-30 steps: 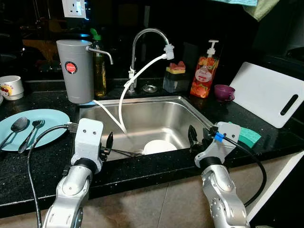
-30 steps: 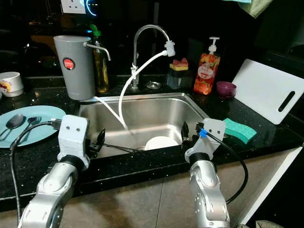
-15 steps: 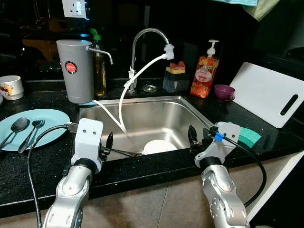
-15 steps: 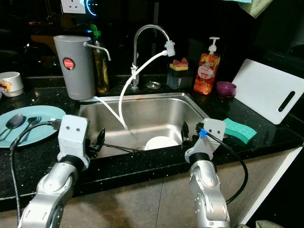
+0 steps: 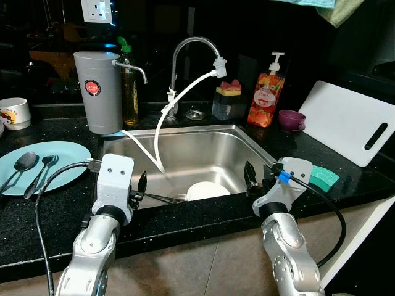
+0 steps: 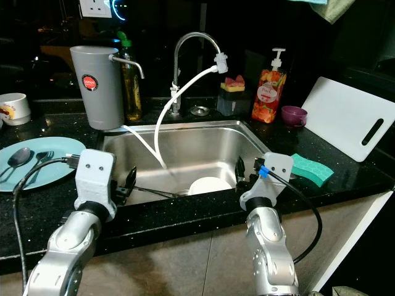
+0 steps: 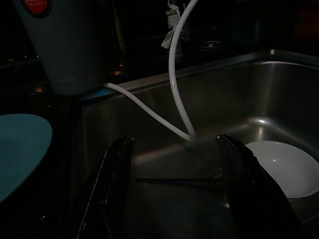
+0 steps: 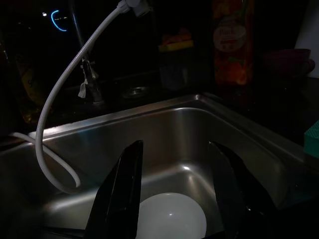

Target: Kitchen organization

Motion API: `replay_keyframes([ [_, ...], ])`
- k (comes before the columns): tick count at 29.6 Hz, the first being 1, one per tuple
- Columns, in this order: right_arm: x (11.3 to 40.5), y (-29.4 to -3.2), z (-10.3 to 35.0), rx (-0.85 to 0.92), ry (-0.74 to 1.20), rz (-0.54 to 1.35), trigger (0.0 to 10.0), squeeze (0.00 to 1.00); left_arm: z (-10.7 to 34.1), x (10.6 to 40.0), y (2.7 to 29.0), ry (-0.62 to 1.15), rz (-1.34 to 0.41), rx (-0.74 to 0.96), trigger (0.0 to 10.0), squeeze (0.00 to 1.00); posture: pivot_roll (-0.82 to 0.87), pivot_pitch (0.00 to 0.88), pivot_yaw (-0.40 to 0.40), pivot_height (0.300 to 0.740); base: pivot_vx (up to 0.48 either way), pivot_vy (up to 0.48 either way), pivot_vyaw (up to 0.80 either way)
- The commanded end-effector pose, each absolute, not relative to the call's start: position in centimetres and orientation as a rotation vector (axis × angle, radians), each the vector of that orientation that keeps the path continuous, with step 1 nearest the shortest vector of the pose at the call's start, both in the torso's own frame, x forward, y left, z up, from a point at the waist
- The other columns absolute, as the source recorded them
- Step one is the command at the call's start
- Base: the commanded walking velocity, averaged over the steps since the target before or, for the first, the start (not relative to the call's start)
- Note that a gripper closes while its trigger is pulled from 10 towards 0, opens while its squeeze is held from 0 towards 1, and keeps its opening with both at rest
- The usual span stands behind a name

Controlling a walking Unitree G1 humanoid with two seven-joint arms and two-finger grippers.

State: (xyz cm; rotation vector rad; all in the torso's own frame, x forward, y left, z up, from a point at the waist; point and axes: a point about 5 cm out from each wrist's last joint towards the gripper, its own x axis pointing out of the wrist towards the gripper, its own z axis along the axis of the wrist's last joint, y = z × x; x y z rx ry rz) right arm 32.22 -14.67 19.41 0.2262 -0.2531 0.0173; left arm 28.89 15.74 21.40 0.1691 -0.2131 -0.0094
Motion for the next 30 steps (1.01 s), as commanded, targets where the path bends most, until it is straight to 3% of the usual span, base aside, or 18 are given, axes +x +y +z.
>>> replay_keyframes([
  [1, 32.37, -14.66, 19.27, 0.226, -0.244, 0.021, 10.0, 0.00, 21.32, 28.81, 15.81, -0.212, -0.003, 0.177, 10.0, 0.00, 0.20, 0.028, -0.114, 0.740, 0.000, 0.000, 0.00],
  [30, 32.42, -14.62, 19.34, 0.225, -0.246, 0.022, 10.0, 0.00, 21.20, 28.82, 15.79, -0.206, 0.003, 0.178, 10.0, 0.00, 0.19, 0.030, -0.114, 0.740, 0.000, 0.000, 0.00],
])
